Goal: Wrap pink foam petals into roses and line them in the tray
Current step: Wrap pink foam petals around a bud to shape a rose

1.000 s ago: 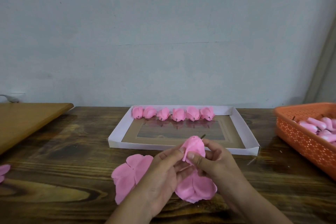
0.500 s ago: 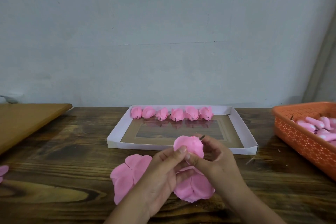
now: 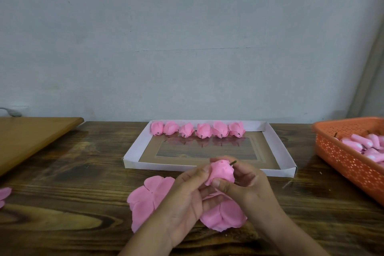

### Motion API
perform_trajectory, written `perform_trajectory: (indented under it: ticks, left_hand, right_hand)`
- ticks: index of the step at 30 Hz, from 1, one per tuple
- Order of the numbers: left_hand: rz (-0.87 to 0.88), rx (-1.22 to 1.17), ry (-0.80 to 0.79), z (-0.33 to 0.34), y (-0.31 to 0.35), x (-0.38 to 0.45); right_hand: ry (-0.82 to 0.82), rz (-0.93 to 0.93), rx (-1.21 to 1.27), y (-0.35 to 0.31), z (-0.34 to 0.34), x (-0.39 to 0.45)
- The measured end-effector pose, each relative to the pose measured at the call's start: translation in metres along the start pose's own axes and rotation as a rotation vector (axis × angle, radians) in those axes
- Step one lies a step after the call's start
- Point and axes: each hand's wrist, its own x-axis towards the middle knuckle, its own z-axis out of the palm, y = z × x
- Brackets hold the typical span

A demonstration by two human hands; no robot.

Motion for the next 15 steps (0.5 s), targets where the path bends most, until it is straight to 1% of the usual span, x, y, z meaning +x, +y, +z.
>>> perform_trajectory:
  ticks: [3,5,7,9,11,12,15]
  left_hand:
    - [0.016,0.124,0.045,-0.0045,-0.0011,0.0022]
    - [0.075,0.237,0.107,-0.0047,-0.0001,0.0023]
    - [0.205,0.358,0.166,-0.0055,-0.0004,0.0021]
    - [0.392,0.504,0.249,-0.0065,0.0013,0.0019]
    - [0.529,0.655,0.26,-0.0091,0.0028,0.0024]
    - [0.561,0.714,0.251,-0.0097,0.0033,0.0017]
    - [0.56,0.812,0.177,-0.0097,0.0027,-0.0015]
  right_hand:
    - [-0.007,-0.006,0.021,0.0001,-0.0014,0.0004]
    - [0.002,-0.004,0.033,-0.0002,-0.0009,0.0005]
    - [0.012,-0.013,0.001,0.0004,-0.0019,0.0009]
    - [0.023,0.0,-0.035,0.002,-0.003,0.0015]
    - [0.021,0.014,-0.078,0.0029,-0.0027,0.0013]
    - [0.021,0.012,-0.104,0.0032,-0.0021,0.0011]
    - [0.064,-0.008,-0.211,0.0061,-0.0029,0.0016]
